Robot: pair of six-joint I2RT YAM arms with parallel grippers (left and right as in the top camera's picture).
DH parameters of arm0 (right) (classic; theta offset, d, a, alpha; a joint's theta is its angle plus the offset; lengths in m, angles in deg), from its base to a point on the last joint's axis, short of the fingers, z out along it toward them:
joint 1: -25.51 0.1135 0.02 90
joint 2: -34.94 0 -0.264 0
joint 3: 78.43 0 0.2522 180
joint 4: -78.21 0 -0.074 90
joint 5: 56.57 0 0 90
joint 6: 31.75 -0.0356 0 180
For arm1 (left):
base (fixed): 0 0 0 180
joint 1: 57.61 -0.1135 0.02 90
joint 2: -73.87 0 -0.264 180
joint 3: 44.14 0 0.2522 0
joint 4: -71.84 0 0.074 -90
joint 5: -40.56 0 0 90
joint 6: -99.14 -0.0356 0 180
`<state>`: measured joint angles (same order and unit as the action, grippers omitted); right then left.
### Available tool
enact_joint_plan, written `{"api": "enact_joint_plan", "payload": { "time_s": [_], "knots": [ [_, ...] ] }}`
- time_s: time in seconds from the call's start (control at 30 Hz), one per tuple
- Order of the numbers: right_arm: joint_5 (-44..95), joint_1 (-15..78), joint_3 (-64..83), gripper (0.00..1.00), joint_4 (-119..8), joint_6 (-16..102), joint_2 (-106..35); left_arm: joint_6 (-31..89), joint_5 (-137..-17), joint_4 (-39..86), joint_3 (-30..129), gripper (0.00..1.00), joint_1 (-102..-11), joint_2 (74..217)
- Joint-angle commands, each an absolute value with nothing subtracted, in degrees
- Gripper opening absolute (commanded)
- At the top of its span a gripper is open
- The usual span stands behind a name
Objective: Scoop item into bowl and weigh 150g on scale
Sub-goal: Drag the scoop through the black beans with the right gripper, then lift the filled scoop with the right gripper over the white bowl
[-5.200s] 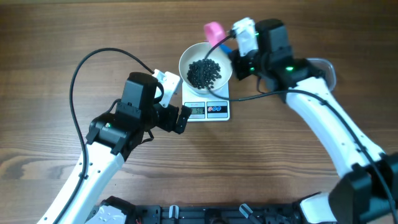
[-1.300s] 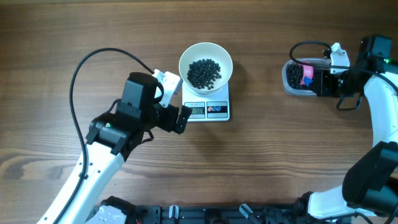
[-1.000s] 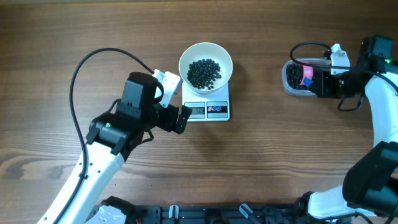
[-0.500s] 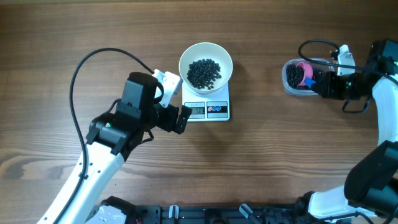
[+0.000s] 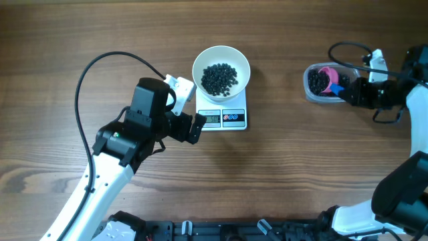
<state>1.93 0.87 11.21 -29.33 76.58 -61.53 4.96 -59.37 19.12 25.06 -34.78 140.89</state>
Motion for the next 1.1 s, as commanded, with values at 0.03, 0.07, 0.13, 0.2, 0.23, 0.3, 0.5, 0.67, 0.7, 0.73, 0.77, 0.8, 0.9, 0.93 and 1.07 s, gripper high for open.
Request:
{"api": "enact_joint_plan", "payload": {
  "time_s": [0.03, 0.07, 0.13, 0.2, 0.23, 0.3, 0.5, 0.67, 0.7, 0.73, 0.77, 0.8, 0.9, 0.93, 1.07],
  "knots": [
    [-3.58, -0.75, 10.95, 0.04, -29.18, 77.72, -62.25, 4.87, -60.27, 19.32, 24.69, 1.00, -34.47, 141.05],
    [-3.58, -0.88, 10.95, 0.04, -29.20, 77.70, -62.25, 4.87, -60.29, 19.32, 24.69, 1.00, -34.47, 141.05],
    [-3.58, -1.10, 10.95, 0.04, -29.24, 77.67, -62.25, 4.87, -60.27, 19.32, 24.69, 1.00, -34.47, 141.05],
    [-3.60, -1.36, 10.95, 0.04, -29.24, 77.61, -62.25, 4.89, -60.27, 19.32, 24.69, 1.00, -34.47, 141.05],
    [-3.71, -1.42, 10.95, 0.04, -29.24, 77.56, -62.25, 4.87, -60.29, 19.32, 24.69, 1.00, -34.47, 141.05],
    [-4.08, -1.64, 10.95, 0.04, -29.27, 77.54, -62.25, 4.89, -60.27, 19.32, 24.69, 1.00, -34.47, 141.05],
    [-5.72, -2.69, 10.95, 0.04, -29.24, 74.99, -62.25, 4.87, -60.29, 19.32, 24.69, 1.00, -34.47, 141.05],
    [-9.09, -4.57, 10.95, 0.04, -28.96, 74.50, -62.25, 4.89, -60.27, 19.32, 24.69, 1.00, -34.47, 141.05],
    [-10.16, -5.05, 10.95, 0.04, -28.98, 74.50, -62.25, 4.87, -60.27, 19.32, 24.69, 1.00, -34.47, 141.05],
    [-11.19, -5.58, 10.95, 0.04, -28.96, 74.46, -62.25, 4.89, -60.29, 19.32, 24.69, 1.00, -34.47, 141.05],
    [-12.08, -6.10, 10.95, 0.04, -28.94, 74.31, -62.25, 4.87, -60.29, 19.32, 24.69, 1.00, -34.47, 141.05],
    [-12.83, -6.63, 10.95, 0.04, -28.98, 73.57, -62.25, 4.89, -60.27, 19.32, 24.69, 1.00, -34.47, 141.05],
    [-13.26, -8.40, 10.95, 0.04, -28.98, 71.03, -62.25, 4.87, -60.27, 19.32, 24.69, 1.00, -34.47, 141.05],
    [-13.48, -8.79, 10.95, 0.04, -28.92, 70.57, -62.25, 4.87, -60.27, 19.32, 24.69, 1.00, -34.47, 141.07],
    [-18.27, -10.82, 10.95, 0.04, -28.76, 69.85, -62.25, 4.87, -60.27, 19.32, 24.69, 1.00, -34.47, 141.05]
  ]
}}
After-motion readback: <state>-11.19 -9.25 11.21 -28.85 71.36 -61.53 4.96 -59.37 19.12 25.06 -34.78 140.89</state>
